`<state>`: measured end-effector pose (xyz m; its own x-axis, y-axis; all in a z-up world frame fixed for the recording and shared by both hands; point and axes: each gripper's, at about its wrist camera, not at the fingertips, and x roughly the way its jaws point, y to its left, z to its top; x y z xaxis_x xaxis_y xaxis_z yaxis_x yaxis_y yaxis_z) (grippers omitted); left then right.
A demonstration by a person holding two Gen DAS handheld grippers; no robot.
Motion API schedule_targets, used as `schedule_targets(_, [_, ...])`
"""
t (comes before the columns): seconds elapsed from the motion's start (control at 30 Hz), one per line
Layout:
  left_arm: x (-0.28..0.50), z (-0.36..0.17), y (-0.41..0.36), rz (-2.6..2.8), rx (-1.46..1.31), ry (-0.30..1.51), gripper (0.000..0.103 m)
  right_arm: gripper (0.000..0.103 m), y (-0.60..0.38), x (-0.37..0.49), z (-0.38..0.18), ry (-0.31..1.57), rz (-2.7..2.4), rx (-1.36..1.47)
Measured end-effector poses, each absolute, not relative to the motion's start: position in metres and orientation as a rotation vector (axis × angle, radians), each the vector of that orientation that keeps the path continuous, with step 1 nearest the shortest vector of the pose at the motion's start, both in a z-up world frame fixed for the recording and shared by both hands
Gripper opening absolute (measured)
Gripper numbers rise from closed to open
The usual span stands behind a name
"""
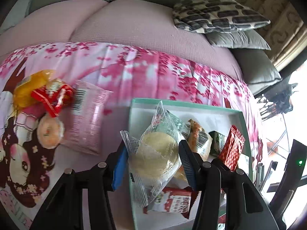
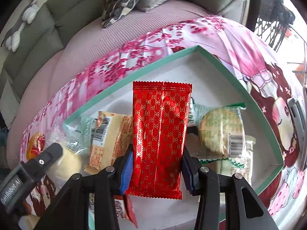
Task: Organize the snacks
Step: 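Carry both packets over the tray and open both grippers to release them, then withdraw both open grippers from the tray back to the snack pile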
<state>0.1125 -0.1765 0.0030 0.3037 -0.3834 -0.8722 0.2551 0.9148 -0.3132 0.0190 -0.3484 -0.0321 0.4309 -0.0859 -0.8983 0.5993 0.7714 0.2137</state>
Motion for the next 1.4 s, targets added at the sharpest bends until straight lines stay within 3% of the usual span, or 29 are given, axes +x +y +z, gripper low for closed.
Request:
schedule_targets(0.33, [0.105,-0.003,-0.198,-0.488,-0.100,1.222,0.055,0.048,-0.355,0.015,-0.029,1.054,-0.505,0.554])
schedule_targets(0.53, [0.106,-0.006,-0.195,-0.491,-0.106,1.231,0.057,0.062,-0.360,0.009,-0.027,1.031,-0.494,0.580])
schedule_targets(0.97, [0.103,0.013,-0.182,-0.431,-0.099,1.208,0.083,0.089,-0.352,0.004,-0.008,0.974,-0.505,0.538])
schedule_targets(1.17, [0.101,0.027,-0.174,-0.387,-0.069,1.153,0.087,0.102,-0.350,0.004,-0.004,0.957,-0.506,0.528])
schedule_targets(1.4, [0.103,0.026,-0.164,-0.298,-0.007,1.104,0.093,0.103,-0.345,0.008,-0.005,0.974,-0.489,0.509])
